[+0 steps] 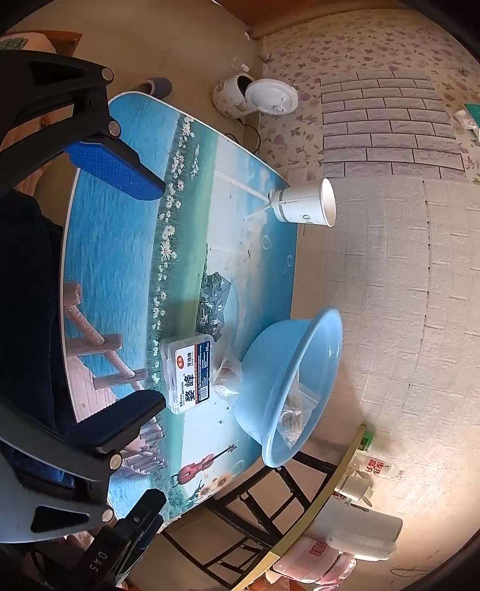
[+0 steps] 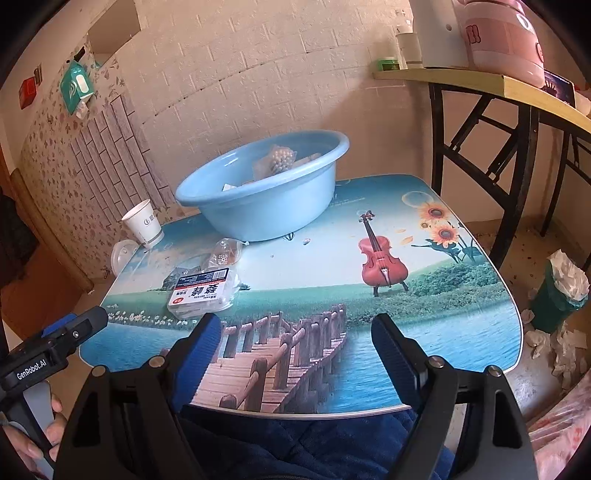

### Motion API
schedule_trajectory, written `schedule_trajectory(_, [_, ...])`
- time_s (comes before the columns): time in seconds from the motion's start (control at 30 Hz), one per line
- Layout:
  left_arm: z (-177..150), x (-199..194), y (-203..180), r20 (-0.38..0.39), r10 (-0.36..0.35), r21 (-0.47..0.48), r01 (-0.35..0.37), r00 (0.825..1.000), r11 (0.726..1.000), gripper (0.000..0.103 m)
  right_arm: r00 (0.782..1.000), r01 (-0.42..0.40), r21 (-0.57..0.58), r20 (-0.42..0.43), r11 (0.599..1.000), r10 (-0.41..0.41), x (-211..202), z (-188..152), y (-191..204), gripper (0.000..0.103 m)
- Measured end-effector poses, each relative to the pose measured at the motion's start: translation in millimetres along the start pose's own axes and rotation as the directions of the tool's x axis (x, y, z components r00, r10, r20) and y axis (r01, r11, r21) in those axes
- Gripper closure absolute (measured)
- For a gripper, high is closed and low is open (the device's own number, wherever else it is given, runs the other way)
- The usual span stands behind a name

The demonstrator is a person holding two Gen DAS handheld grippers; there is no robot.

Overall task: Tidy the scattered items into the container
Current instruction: 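Withdraw both tools from the blue basin back over the table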

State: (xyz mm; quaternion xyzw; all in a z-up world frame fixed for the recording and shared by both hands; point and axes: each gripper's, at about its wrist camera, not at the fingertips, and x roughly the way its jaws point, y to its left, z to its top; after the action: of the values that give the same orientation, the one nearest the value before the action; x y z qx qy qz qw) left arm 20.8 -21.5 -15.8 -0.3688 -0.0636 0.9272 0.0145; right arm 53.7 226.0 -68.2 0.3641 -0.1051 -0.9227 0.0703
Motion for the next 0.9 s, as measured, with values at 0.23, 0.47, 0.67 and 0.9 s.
schedule_trajectory(0.23, [-2, 7, -1, -0.021, 0.0, 0.001, 0.0, 1.0, 1.0, 0.0, 1.0, -0.01, -0.007, -0.018, 1.0, 0.01, 6, -1, 1, 0.018])
schedule_trajectory(0.47, [-4, 13, -4, -0.039, -0.005, 0.007, 0.005, 0.999, 1.0, 0.0, 0.999, -0.01, -0.006, -0.032, 1.0, 0.01, 9, -2, 1, 0.018])
schedule_trajectory(0.67, [-5, 16, -10, -0.051, -0.021, 0.015, 0.022, 0.998, 1.0, 0.0, 0.999, -0.008, -0.007, -0.036, 1.0, 0.008, 9, -2, 1, 0.018])
schedule_trajectory(0.9, [-6, 24, -13, -0.074, -0.034, 0.001, 0.034, 0.997, 0.999, 0.0, 0.999, -0.005, -0.011, -0.043, 1.0, 0.004, 13, -2, 0, 0.018])
